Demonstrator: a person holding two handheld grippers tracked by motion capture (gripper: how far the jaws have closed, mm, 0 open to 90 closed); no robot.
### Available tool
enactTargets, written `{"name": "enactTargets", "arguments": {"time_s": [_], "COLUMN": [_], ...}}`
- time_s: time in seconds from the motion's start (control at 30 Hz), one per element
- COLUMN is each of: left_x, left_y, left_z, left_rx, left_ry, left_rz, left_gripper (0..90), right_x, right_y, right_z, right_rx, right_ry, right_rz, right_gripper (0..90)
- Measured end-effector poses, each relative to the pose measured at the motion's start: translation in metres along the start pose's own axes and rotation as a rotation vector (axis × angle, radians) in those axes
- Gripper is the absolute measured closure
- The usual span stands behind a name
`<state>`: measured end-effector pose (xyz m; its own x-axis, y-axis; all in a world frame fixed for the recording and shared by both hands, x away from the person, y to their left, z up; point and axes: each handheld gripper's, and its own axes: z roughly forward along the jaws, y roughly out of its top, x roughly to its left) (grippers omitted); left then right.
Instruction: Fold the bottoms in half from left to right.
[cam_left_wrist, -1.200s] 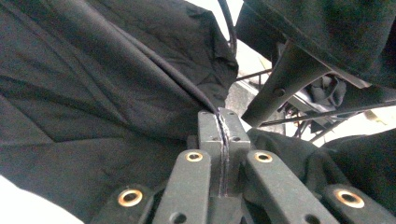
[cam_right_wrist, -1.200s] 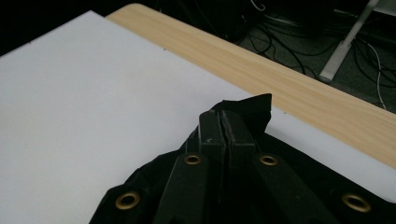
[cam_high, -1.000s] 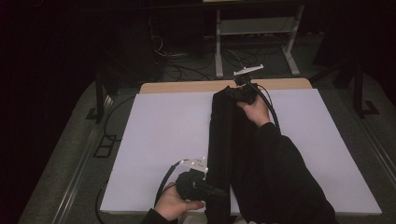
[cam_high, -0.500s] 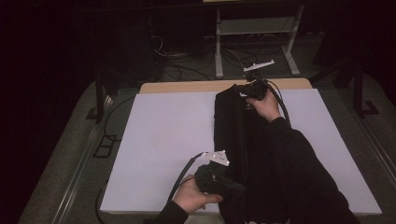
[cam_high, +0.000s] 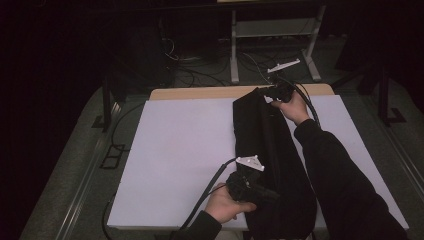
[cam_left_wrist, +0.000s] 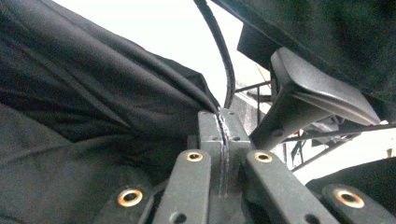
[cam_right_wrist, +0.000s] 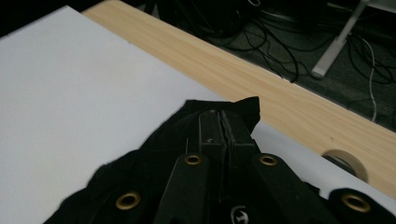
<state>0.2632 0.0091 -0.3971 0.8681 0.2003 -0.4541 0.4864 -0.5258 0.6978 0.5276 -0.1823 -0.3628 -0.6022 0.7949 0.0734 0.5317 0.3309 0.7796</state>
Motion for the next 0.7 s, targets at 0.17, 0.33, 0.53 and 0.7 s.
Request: {"name": "enactTargets", "arguments": {"time_s": [0.17, 0.33, 0.53, 0.7], "left_x": [0.0, 0.0, -0.001, -0.001], "left_y": [0.008, 0.011, 0.013, 0.015], "left_z": [0.008, 0.018, 0.026, 0.039], "left_rx": [0.009, 0.0, -0.008, 0.017], "left_ry": [0.011, 0.006, 0.005, -0.004], "left_rz": [0.003, -0.02, -0.034, -0.047], "left_gripper": [88.9, 88.9, 88.9, 88.9], "right_x": [-0.01, -0.017, -0.015, -0.015], "right_y": [-0.006, -0.013, -0.015, -0.018], "right_z": [-0.003, -0.005, -0.007, -0.007], "right_rx": [-0.002, 0.008, 0.02, 0.008], "right_ry": [-0.011, -0.033, -0.052, -0.051], "right_rz": [0.005, 0.008, -0.02, -0.025], "right_gripper": [86.9, 87.1, 87.5, 87.5]}}
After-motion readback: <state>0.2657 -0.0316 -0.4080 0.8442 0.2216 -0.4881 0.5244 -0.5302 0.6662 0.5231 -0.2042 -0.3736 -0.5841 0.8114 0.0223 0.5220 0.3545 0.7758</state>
